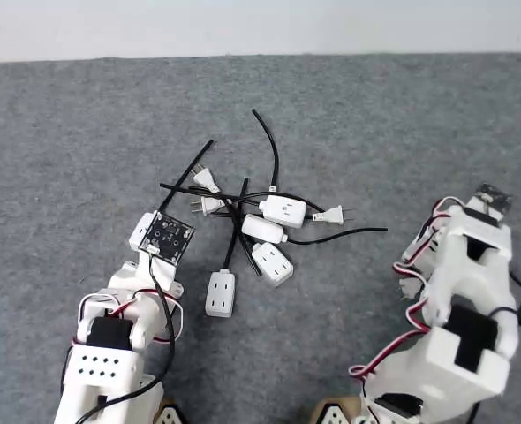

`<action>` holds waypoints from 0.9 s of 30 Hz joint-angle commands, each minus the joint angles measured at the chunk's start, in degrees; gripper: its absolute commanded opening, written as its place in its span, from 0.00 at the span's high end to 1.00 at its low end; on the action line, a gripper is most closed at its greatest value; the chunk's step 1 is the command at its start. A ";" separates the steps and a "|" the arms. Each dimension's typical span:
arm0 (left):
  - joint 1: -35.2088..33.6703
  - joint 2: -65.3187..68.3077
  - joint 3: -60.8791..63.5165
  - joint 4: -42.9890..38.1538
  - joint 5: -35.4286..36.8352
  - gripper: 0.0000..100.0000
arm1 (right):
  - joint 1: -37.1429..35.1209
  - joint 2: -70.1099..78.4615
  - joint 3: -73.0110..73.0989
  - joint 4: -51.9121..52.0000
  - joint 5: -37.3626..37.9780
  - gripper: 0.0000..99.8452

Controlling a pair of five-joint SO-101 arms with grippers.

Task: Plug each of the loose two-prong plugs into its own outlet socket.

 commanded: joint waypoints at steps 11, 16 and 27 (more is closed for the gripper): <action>0.26 -0.79 -0.31 -0.79 -0.70 0.98 | -1.45 -1.89 -4.22 1.01 6.24 0.99; 0.26 -0.79 -0.31 -0.79 -0.70 0.98 | -11.30 -6.20 -5.10 7.52 24.35 0.99; 0.26 -0.79 -0.31 -0.79 -0.70 0.98 | -1.98 -7.25 -18.29 23.08 65.85 0.99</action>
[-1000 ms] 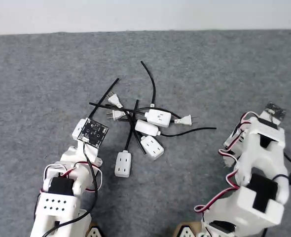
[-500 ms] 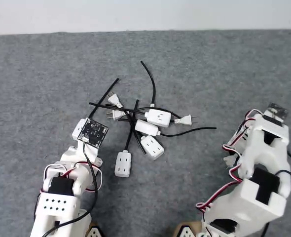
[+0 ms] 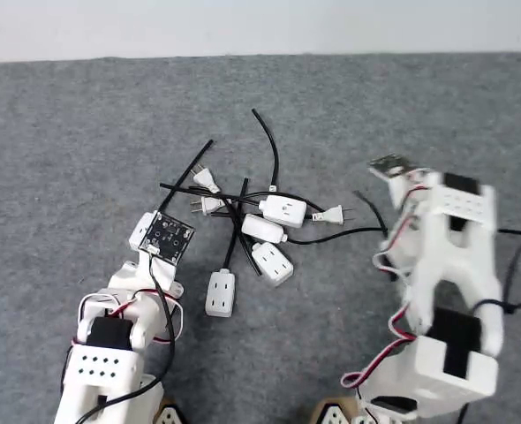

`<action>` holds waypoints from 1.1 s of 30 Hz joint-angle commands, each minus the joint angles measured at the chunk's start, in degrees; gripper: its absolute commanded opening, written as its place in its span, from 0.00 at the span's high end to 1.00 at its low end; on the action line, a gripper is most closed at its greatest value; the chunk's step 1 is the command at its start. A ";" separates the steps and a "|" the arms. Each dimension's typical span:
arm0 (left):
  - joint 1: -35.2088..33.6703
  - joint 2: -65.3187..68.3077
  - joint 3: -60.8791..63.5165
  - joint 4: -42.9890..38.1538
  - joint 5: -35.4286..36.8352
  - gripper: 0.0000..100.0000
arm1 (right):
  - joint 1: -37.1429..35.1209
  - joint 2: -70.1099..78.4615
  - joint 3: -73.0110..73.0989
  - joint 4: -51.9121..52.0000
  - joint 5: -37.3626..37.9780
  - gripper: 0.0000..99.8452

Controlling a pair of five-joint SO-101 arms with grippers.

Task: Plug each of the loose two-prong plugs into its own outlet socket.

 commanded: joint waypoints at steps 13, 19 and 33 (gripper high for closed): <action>0.26 -0.79 -0.31 -0.79 -0.70 0.98 | 20.70 5.49 -4.57 -13.58 12.48 0.99; 0.26 -0.79 -0.31 -0.79 -0.70 0.98 | 22.02 14.20 -5.45 -17.01 12.75 0.88; 0.44 -0.79 -0.31 -0.79 -0.79 0.98 | 22.81 9.89 -18.46 -0.31 5.71 0.87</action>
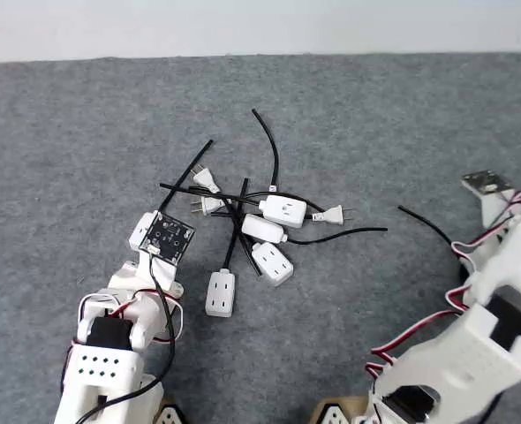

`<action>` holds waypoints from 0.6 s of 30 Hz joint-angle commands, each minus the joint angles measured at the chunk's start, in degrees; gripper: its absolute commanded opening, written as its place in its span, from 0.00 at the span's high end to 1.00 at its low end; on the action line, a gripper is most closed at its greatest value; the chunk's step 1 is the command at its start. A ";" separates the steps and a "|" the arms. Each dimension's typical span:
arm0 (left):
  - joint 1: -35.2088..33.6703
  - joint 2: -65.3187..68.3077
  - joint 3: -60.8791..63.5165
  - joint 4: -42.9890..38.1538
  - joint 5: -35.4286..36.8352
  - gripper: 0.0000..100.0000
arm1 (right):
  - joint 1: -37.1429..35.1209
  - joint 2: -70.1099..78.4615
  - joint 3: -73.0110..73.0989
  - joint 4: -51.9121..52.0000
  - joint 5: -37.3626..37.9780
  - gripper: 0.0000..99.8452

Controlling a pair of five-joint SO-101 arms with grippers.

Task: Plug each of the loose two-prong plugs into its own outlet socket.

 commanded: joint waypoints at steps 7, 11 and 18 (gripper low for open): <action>0.35 -0.79 -0.31 -0.79 -0.44 0.98 | 3.30 -3.91 -4.31 1.89 -7.47 0.99; 0.35 -0.79 -0.31 -0.79 -0.44 0.98 | 3.74 0.31 -4.04 0.31 -7.38 0.99; 0.35 -0.79 -0.31 -0.79 -0.44 0.98 | 2.51 5.23 -4.13 -0.57 -7.38 0.99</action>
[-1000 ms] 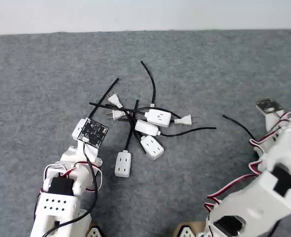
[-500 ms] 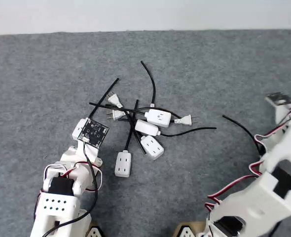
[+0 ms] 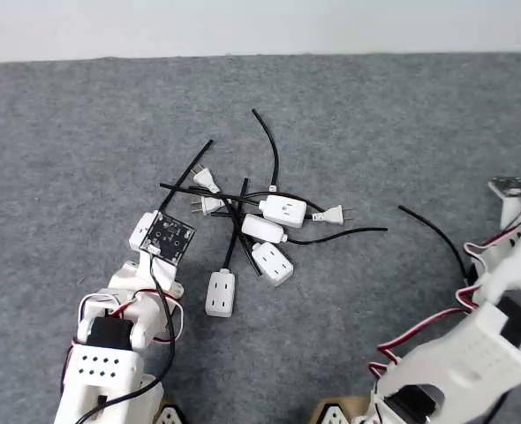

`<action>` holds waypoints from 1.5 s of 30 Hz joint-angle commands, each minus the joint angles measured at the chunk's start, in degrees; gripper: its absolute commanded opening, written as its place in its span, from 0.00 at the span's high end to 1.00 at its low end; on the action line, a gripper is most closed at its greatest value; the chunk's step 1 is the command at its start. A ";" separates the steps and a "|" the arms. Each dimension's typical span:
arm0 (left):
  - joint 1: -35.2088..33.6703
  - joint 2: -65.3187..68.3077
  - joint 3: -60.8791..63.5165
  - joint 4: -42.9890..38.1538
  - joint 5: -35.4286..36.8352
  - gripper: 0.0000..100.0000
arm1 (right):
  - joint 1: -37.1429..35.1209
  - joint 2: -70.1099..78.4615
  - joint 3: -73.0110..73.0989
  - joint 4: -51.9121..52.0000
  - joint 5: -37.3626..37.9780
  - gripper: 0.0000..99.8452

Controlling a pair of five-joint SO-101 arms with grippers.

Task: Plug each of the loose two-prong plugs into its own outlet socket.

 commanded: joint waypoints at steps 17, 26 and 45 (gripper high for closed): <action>0.35 -0.79 -0.31 -0.79 -0.44 0.98 | -4.44 -11.21 -2.02 4.62 -0.70 0.99; 0.35 -0.79 -0.31 -0.79 -0.44 0.98 | 2.42 -9.98 -1.58 0.48 -0.35 0.99; 0.35 -0.79 -0.31 -0.79 -0.44 0.98 | 0.13 3.65 -1.67 -0.92 2.02 0.99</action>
